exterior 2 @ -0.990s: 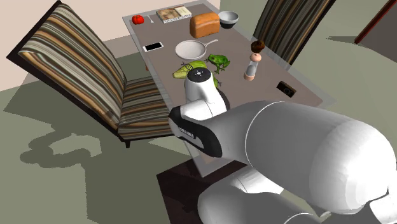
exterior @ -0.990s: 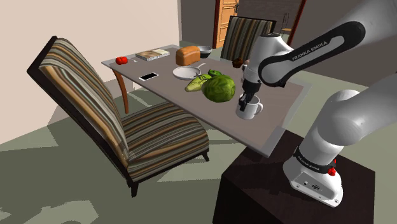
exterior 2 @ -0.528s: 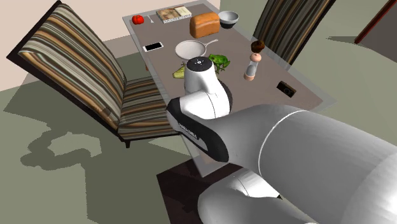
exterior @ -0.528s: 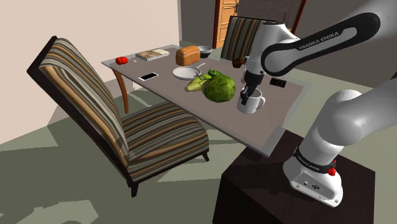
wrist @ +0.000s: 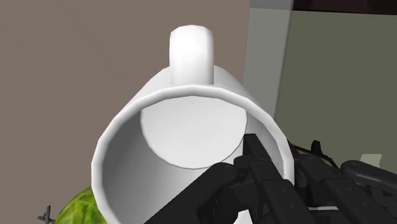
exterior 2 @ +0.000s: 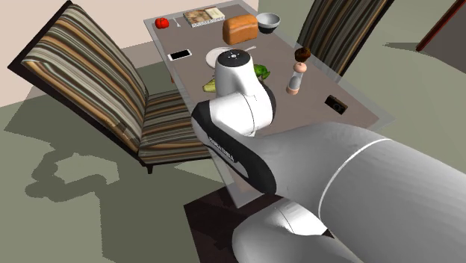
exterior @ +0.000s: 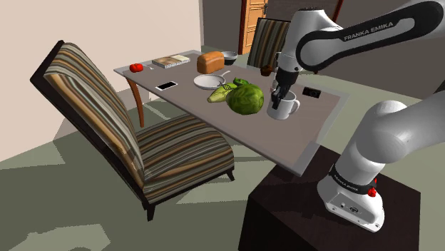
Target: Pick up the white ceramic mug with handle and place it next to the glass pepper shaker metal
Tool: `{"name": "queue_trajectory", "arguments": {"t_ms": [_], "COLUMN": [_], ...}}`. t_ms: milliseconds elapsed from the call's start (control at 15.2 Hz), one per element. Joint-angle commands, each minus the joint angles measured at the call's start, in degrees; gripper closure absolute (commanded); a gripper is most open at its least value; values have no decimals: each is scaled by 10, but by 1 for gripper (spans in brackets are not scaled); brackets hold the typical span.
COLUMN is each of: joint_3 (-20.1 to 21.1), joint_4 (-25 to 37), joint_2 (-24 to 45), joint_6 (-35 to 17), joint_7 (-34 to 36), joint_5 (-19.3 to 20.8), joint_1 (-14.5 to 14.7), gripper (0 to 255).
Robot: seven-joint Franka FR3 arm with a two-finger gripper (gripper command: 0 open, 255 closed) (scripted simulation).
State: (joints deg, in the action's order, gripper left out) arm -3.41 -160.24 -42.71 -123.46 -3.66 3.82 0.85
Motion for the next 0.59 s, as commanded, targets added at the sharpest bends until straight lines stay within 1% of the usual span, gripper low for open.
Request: {"name": "queue_trajectory", "arguments": {"t_ms": [0,528], "joint_3": [1,3], "joint_4": [11,64], "joint_2": [-9,-25], "joint_6": [20,90], "joint_7": [0,-2], "joint_5": [-1,-4], "joint_1": [0,2], "gripper": [255,255]}}
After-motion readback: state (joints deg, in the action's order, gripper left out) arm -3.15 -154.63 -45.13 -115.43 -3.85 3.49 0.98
